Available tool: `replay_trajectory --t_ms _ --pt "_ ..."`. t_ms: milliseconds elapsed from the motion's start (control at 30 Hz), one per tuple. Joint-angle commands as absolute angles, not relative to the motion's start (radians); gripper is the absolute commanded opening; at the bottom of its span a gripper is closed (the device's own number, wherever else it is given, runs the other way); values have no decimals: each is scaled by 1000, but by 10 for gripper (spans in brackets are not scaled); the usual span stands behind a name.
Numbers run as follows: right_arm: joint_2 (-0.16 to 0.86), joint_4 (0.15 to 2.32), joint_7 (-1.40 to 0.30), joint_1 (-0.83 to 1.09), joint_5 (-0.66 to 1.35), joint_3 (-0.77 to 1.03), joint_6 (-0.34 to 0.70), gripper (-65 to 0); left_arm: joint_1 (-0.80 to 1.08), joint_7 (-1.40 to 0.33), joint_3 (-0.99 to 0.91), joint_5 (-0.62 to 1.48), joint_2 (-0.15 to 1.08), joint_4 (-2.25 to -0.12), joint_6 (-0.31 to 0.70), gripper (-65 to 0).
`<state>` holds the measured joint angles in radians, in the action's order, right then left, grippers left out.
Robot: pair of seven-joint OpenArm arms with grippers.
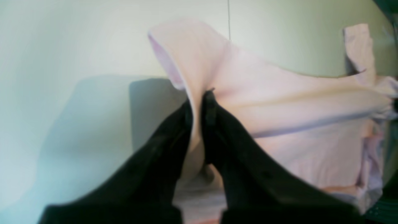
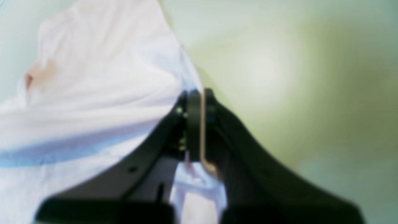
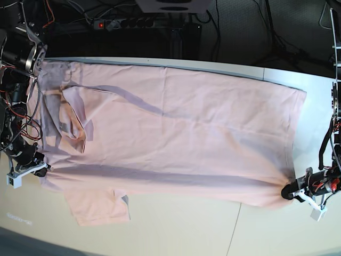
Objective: Fold the T-shirt properly
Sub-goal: 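Fold the hem edge with both grippers toward the collar edge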
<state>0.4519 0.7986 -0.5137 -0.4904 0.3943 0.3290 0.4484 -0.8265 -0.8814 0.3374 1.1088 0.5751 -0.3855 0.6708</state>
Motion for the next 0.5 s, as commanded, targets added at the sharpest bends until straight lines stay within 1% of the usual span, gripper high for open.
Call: replay_trajectory --t_ms 0,167,333,467 --pt "482 839 -498 -503 413 332 531 -650 -864 -902 335 1150 595 -402 698 -650" --pt "502 916 -519 -429 465 332 532 -650 -861 -1033 335 1267 622 -411 698 -650" --pt "526 992 -525 -343 483 332 532 -650 -854 -1137 335 1324 663 -452 698 -650" --pt "537 1034 -530 -288 484 332 532 -650 -794 -1170 335 1353 701 -522 698 -650"
